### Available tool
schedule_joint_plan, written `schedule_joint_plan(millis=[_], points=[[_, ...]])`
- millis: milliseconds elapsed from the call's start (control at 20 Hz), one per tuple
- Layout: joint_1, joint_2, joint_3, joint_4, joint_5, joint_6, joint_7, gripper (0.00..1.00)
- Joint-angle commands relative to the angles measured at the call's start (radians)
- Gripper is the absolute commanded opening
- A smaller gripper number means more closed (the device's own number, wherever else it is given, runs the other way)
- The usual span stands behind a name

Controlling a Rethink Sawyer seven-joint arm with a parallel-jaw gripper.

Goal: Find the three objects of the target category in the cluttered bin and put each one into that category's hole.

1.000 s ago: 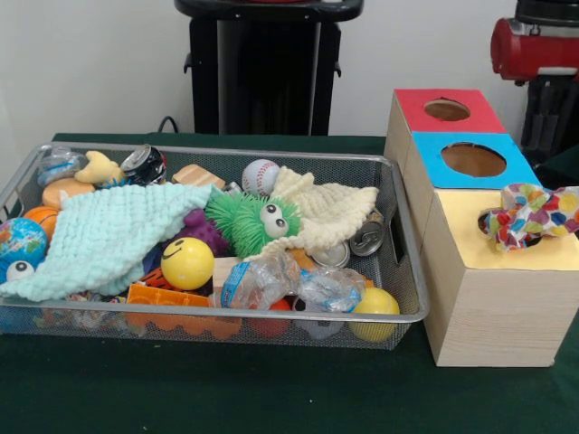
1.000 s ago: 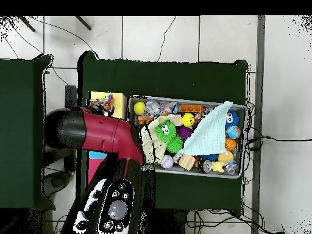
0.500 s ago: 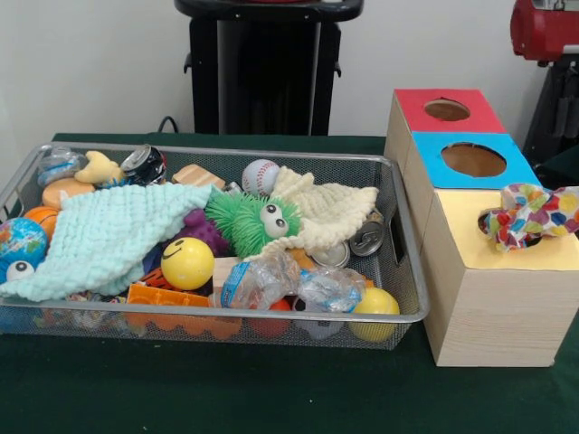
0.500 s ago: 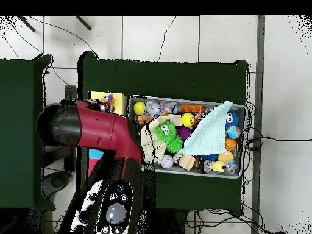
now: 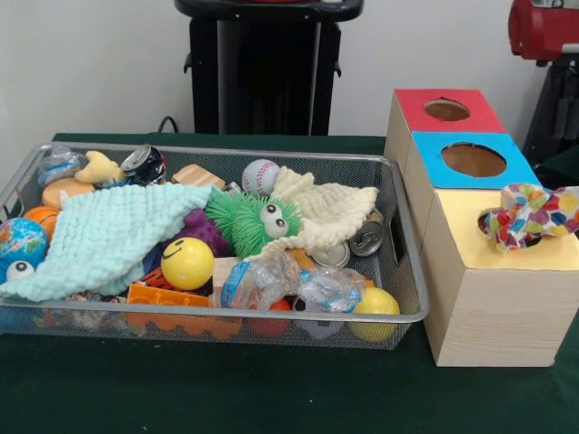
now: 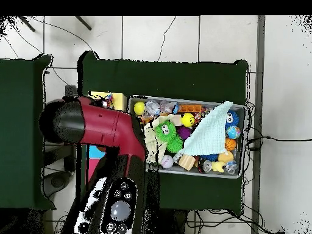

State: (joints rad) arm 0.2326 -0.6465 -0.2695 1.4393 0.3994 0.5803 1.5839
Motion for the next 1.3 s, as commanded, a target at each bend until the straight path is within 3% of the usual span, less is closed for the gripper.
schedule_joint_plan(millis=[50, 1300], points=[[-0.035, 0.070, 0.074, -0.002, -0.035, -0.014, 0.154, 0.00], [-0.086, 0.105, 0.161, 0.051, -0.044, -0.217, 0.125, 0.00]])
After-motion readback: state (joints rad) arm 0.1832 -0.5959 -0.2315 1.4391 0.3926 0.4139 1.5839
